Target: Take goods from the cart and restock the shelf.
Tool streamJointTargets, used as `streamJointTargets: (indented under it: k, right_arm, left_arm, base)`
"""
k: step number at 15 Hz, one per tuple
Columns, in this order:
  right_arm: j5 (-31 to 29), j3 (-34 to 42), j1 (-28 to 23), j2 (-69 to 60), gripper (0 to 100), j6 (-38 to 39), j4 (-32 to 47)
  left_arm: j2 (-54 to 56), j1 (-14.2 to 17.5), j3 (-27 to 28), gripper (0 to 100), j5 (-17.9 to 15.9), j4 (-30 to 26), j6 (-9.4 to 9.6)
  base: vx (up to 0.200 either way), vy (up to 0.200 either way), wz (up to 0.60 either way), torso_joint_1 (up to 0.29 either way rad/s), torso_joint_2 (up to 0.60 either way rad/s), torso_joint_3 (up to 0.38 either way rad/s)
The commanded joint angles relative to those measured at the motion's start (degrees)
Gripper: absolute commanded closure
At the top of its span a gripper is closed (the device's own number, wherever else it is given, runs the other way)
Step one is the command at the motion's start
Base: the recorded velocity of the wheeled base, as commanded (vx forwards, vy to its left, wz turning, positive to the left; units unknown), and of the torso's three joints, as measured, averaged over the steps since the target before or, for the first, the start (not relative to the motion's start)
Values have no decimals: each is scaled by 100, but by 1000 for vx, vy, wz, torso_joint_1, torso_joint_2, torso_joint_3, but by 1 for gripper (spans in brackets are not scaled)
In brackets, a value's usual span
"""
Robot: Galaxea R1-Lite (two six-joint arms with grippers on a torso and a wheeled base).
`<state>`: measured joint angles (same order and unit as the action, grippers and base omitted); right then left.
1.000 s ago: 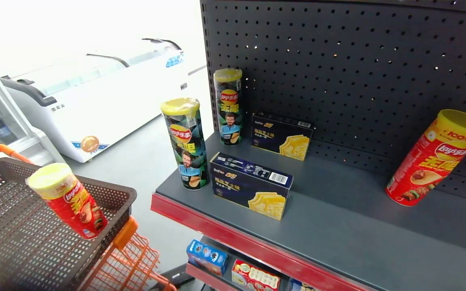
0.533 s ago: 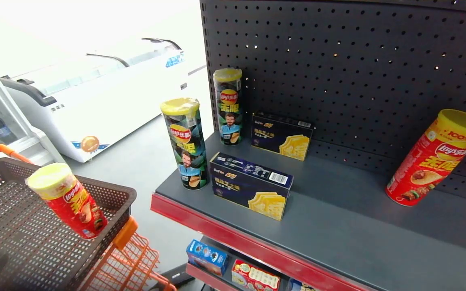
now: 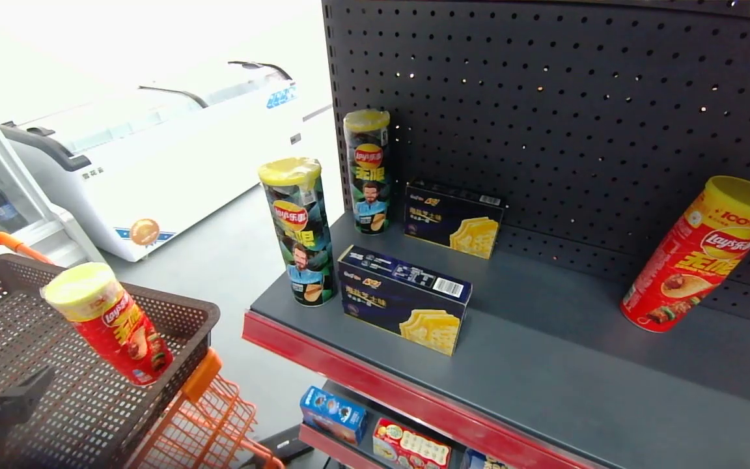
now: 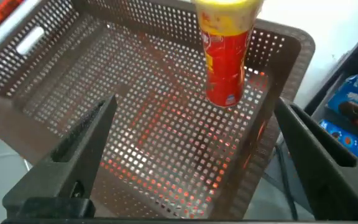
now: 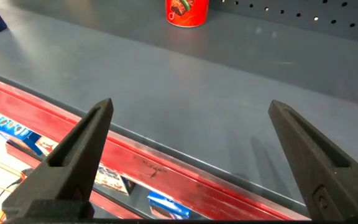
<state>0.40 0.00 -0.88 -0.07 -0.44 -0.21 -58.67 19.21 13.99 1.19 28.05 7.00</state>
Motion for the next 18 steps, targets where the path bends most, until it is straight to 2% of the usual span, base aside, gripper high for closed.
streamJointTargets:
  k: [1,2,4,5,9,11,13,18]
  right_arm:
    - [4,0,0,7,0,-9,-6]
    - [4,0,0,7,0,-9,-6]
    - [4,0,0,7,0,0,-6]
    - [4,0,0,7,0,0,-6]
    - [4,0,0,7,0,0,-6]
    - [4,0,0,7,0,0,-6]
    - [4,0,0,7,0,0,-6]
    - [4,0,0,7,0,0,3]
  left_arm:
    - [-874,-58,-81,0,-155,324,-208]
    - [-1102,-111,-99,0,-243,447,-234]
    - [-1735,-128,-125,0,-322,1150,-462]
    - [-2069,-155,-107,0,-392,1546,-515]
    - [-3273,-119,-231,0,-427,3365,-524]
    - [-3730,-93,-389,0,-427,3883,-331]
    - [-4064,-93,-450,0,-418,4244,-313]
    - [-4600,-111,-248,0,-410,4718,-392]
  base:
    - [0,0,0,0,0,0]
    - [0,0,0,0,0,0]
    - [0,0,0,0,0,0]
    - [0,0,0,0,0,0]
    - [0,0,0,0,0,0]
    - [0,0,0,0,0,0]
    - [0,0,0,0,0,0]
    - [0,0,0,0,0,0]
